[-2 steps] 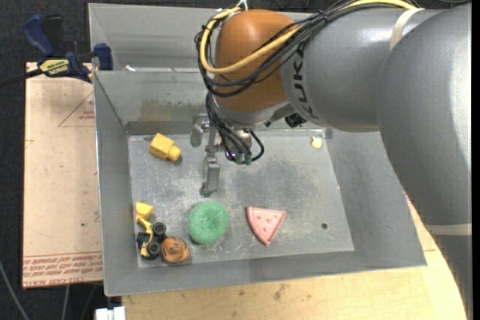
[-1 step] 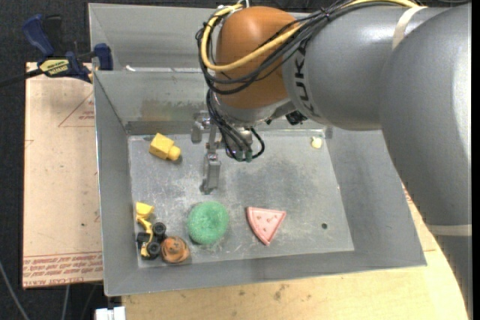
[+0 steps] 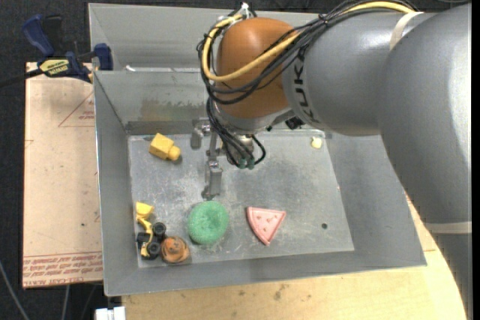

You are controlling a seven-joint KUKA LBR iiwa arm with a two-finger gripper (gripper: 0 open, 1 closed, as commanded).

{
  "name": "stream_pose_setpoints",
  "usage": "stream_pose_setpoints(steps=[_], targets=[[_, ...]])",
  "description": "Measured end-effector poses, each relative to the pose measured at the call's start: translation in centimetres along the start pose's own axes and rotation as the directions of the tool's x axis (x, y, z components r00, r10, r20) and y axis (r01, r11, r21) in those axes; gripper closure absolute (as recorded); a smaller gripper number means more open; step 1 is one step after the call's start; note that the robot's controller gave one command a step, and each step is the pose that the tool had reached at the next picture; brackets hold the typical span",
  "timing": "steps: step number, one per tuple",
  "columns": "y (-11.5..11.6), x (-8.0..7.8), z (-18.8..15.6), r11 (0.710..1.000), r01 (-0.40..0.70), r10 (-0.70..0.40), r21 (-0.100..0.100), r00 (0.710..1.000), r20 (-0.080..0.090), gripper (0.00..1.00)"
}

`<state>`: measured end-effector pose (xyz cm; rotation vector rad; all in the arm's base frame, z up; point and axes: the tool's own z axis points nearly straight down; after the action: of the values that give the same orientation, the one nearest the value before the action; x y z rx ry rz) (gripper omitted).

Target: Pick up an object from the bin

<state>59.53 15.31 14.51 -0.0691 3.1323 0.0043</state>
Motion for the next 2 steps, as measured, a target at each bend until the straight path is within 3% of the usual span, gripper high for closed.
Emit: stream_pose_setpoints(steps=[1, 2], targets=[[-5.32, 2.5, 6.44, 0.982, 0.191, -0.191, -0.001, 0.982, -0.008, 1.0], [-5.32, 2.51, 6.44, 0.982, 0.191, -0.191, -0.001, 0.982, -0.008, 0.0]])
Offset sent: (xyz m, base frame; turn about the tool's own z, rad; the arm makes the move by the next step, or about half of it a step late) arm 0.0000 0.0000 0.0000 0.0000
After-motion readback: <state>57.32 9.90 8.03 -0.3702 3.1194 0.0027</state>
